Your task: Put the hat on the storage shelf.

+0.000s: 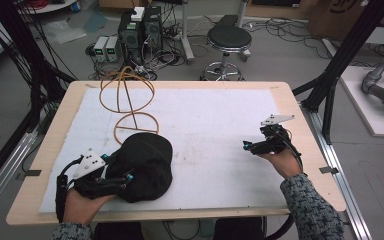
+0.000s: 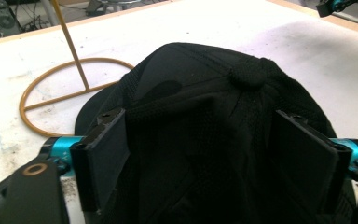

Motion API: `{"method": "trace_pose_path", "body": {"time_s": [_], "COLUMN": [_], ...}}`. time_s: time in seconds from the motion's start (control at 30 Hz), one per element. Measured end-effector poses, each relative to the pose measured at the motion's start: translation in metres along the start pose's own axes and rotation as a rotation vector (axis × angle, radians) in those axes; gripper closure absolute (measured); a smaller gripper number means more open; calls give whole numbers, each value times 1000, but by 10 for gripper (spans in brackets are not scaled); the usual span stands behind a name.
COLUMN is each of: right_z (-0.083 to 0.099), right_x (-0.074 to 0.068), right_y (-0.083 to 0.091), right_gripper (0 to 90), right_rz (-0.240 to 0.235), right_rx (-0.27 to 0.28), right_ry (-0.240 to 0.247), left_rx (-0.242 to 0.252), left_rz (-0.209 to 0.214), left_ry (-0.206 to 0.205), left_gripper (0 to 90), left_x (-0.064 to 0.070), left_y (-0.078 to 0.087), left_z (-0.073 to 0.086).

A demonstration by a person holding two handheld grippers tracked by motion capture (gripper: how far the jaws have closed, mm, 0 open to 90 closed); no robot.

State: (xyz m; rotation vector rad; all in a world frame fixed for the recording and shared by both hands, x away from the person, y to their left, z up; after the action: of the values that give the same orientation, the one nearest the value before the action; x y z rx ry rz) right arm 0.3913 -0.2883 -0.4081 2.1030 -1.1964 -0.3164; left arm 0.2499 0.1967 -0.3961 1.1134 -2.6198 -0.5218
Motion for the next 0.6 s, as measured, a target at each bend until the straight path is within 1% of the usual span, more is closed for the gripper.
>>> {"method": "trace_pose_path", "body": {"time_s": [0.03, 0.2, 0.23, 0.33, 0.43, 0.53, 0.6], "right_z": [0, 0, 1, 1, 1, 1, 1], "right_x": [0, 1, 1, 2, 2, 2, 2], "right_y": [0, 1, 1, 2, 2, 3, 3], "right_gripper": [106, 106, 106, 106, 106, 106, 106], "right_rz": [0, 5, 6, 7, 8, 7, 7], "right_rx": [0, 4, 4, 7, 9, 12, 9], "right_ry": [0, 1, -6, -4, -6, -8, -15], "left_rx": [-3, -15, -19, -18, -18, -18, -16], "left_rz": [5, -2, -5, -9, -22, -16, -15], "left_ry": [1, -1, -8, -6, -16, -5, -5], "left_gripper": [260, 351, 374, 415, 464, 464, 462], "left_x": [0, 1, 1, 1, 3, 4, 4], "left_y": [0, -1, -1, -1, -1, 0, 2], "left_z": [1, 5, 7, 10, 12, 12, 12]}}
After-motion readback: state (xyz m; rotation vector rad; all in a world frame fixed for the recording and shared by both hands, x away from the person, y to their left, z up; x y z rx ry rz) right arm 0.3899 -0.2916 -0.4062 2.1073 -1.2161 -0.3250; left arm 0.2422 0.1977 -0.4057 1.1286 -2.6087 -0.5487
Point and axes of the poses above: each handheld gripper's, and its own axes: y roughly backward along the jaws, z roughly out of its underside, x roughly to its right, the point moved 2 cm from there along -y, roughly forward along the jaws, and after that the axes turned 7 degrees about z, right-handed, at the moved point
